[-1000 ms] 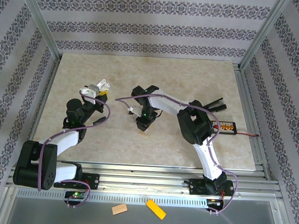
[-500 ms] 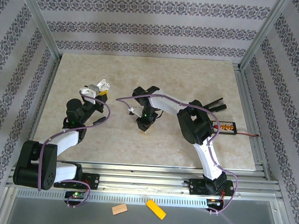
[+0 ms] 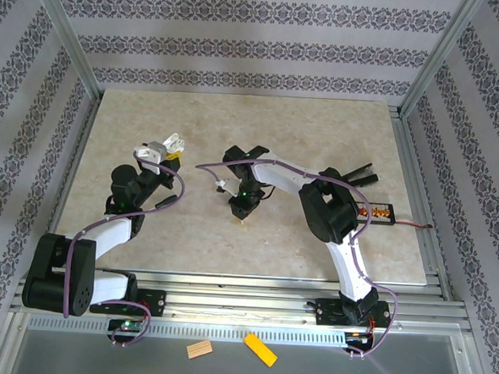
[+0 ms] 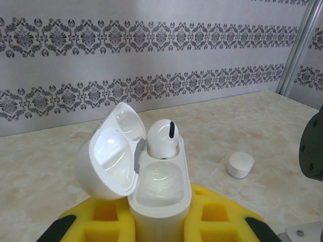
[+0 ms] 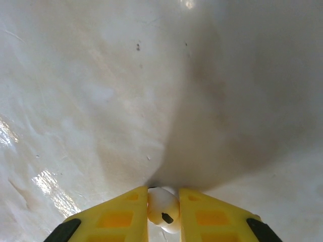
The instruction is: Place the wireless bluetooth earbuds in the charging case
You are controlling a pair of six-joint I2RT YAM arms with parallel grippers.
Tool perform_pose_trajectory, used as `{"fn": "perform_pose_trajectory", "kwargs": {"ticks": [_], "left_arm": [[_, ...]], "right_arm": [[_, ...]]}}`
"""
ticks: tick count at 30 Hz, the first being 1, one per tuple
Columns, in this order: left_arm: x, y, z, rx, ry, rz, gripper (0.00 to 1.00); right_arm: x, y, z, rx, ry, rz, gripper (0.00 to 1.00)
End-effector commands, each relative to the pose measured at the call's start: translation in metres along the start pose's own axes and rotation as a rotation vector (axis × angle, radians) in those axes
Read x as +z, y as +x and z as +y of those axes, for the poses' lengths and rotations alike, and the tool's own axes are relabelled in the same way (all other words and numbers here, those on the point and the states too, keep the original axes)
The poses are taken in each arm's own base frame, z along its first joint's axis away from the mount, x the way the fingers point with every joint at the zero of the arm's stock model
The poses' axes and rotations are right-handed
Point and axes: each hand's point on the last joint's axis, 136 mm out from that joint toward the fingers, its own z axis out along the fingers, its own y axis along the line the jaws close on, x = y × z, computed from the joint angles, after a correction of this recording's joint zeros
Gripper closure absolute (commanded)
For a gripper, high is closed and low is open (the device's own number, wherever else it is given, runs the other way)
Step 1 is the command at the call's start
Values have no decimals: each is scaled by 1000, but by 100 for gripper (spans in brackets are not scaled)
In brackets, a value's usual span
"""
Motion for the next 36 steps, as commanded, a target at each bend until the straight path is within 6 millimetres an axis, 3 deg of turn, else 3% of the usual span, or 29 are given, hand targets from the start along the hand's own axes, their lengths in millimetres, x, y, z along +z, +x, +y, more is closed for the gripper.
{"fn": "perform_pose_trajectory", "kwargs": {"ticks": [1, 5, 11, 19, 23, 30, 36], "left_arm": [[3, -14, -9, 9, 52, -49, 100], [7, -13, -13, -11, 69, -50, 100], [13, -5, -32, -12, 122, -23, 100], [18, 4, -67, -3, 228, -3, 100], [19, 6, -88, -8, 304, -14, 100], [17, 6, -111, 3, 399, -23, 100], [13, 3, -118, 15, 437, -15, 100]], "right_arm": [[-27, -7, -9, 21, 69, -93, 83], [-52, -16, -22, 46, 157, -218, 84], [-106, -29, -31, 50, 288, -431, 84], [-186, -45, -8, -44, 412, -760, 84], [-216, -52, 6, -116, 518, -863, 86], [-245, -71, 38, -203, 517, -1009, 86], [-247, -92, 58, -240, 436, -1080, 86]]}}
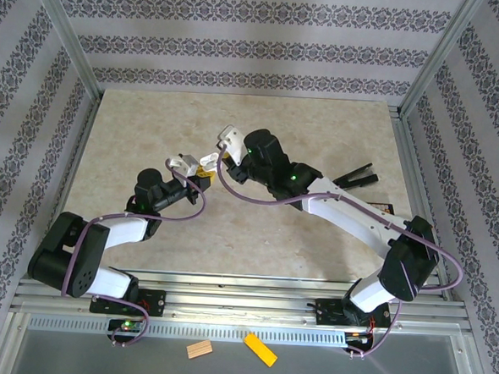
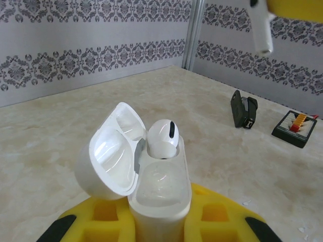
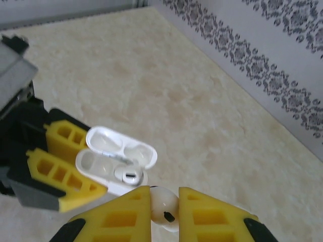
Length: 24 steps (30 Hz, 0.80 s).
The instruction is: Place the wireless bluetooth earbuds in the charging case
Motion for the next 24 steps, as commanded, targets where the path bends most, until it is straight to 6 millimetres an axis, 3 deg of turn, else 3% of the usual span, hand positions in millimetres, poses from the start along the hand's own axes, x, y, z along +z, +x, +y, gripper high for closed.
{"fn": "perform_pose_trajectory", "kwargs": {"ticks": [1, 24], "left_arm": [[2, -27, -16, 52, 71, -69, 100], [0, -43, -25, 17, 112, -102, 100]], "right_arm": [[6, -20, 12, -4, -44, -82, 86], [37, -10, 38, 8, -176, -61, 86]]}}
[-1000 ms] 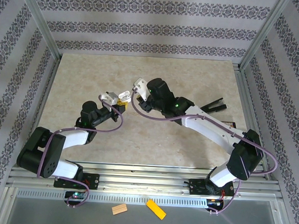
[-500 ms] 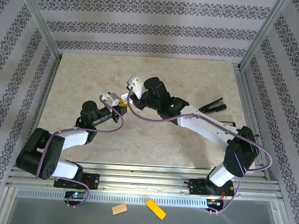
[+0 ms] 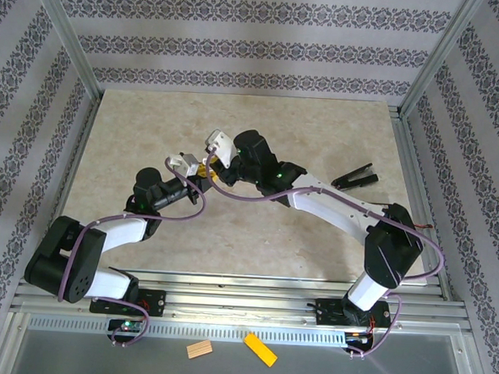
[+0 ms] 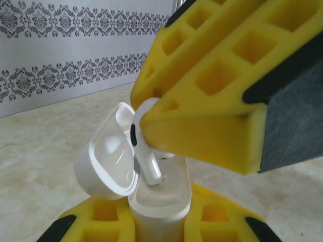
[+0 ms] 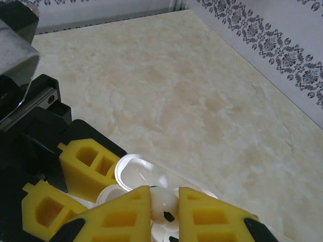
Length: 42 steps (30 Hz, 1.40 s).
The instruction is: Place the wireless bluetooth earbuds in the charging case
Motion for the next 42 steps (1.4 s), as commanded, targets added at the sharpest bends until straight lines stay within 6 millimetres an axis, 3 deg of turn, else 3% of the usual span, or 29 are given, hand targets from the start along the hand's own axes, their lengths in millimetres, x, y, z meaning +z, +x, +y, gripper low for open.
{"fn": "perform_pose_trajectory", "kwargs": {"ticks": [1, 21, 29, 37, 42], "left_arm": [[2, -26, -9, 26, 41, -65, 100], [5, -30, -3, -5, 16, -63, 100], [5, -30, -6, 34, 25, -67, 100], [4, -24, -4, 79, 15, -55, 100], [3, -20, -8, 143, 34, -51, 100]], "right_arm": [[2, -19, 10, 2, -39, -51, 86], [7, 1, 20, 14, -87, -9, 84], [-11, -17, 14, 56, -76, -62, 64], [-47, -39, -3, 160, -95, -181, 52], [-55, -34, -23, 248, -55, -175, 46]]}}
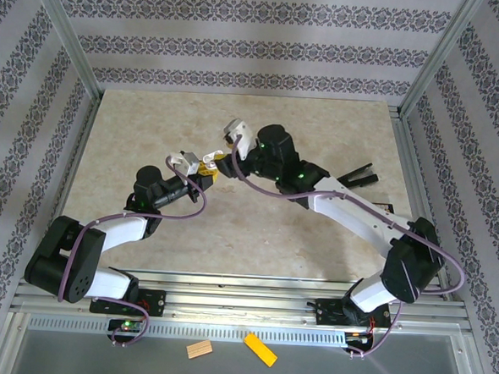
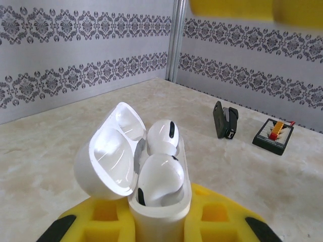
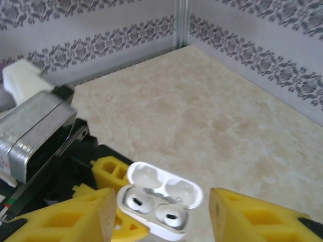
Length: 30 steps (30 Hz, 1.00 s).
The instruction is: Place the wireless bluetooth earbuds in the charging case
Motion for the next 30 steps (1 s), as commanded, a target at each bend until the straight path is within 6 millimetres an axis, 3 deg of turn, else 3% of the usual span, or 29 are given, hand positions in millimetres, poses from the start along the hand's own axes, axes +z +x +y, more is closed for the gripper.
{"fn": "perform_pose_trajectory", "kwargs": {"ticks": [1, 4, 6, 14, 24, 30], "left_arm": [[1, -16, -10, 120, 43, -50, 100], [0, -18, -16, 159, 76, -43, 100], [-1, -19, -24, 187, 118, -40, 100], [-7, -5, -29, 310, 136, 3, 100], [-9, -4, -27, 336, 116, 10, 99], [-9, -7, -22, 312, 78, 4, 98]], "right_arm": [[-7, -6, -8, 85, 10, -20, 44], [-4, 1, -14, 168, -14, 28, 29], [1, 8, -14, 231, -46, 79, 26], [13, 44, -33, 470, 63, 400, 26], [22, 58, -24, 478, 26, 549, 26], [16, 67, -19, 433, -2, 601, 26]]}}
